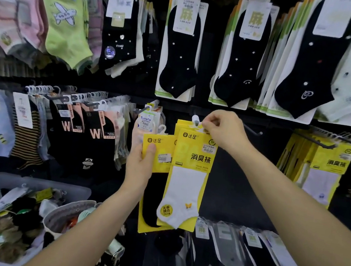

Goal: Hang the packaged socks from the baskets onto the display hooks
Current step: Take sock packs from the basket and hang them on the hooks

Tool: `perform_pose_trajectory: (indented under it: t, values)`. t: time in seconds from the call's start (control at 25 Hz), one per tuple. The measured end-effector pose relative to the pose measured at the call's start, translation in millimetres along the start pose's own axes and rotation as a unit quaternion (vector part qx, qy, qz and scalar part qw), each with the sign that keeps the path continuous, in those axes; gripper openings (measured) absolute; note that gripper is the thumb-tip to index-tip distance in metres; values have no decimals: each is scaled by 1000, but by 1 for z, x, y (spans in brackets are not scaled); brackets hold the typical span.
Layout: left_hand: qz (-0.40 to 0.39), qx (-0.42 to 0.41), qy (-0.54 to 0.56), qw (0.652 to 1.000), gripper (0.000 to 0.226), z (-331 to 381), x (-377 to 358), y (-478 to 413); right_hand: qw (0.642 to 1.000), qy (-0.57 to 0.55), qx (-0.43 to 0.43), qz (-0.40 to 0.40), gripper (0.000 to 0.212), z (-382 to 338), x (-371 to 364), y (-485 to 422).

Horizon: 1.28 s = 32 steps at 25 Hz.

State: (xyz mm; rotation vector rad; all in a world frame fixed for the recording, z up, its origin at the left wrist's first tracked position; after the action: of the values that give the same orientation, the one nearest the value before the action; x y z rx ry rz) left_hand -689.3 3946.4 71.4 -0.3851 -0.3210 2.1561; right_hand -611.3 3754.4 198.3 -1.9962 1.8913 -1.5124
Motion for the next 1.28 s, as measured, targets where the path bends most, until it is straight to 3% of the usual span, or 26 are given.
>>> perform_pose_trajectory:
  t: [0.36,0.56,0.68,0.8,1.04,1.28]
  values:
    - [47,-8,-45,998,20,-2,62,-5,1000,-11,-17,-15,23,0,-12,-17]
    - [-16,-37,-39,998,11,12,29,13,996,-42,17,78,11,1,6,6]
    - [-70,-52,-51,995,13,13,-5,21,998,-37,58,-6,13,-5,-9,27]
    - [-96,-51,-47,993,12,15,-34,26,995,-21,45,-90,12,0,-21,38]
    - [-112,-17,-14,993,10,14,-58,25,991,-78,-17,-109,18,12,-9,31]
    - [-134,-1,3,991,6,10,-67,23,996,-10,-15,-84,16,16,-8,26]
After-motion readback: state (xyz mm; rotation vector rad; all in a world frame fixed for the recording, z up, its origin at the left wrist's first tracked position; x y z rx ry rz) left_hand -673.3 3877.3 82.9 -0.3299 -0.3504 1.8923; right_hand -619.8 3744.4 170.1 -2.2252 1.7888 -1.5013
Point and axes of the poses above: each hand's wrist, its own y-axis away from the middle knuckle, its own x-axis out of the back of the hand, z = x × y, the point moved 9 cm from there along -y, towards the middle knuckle, and after that the axes turned 1 degree about x, right-handed, at the moved point
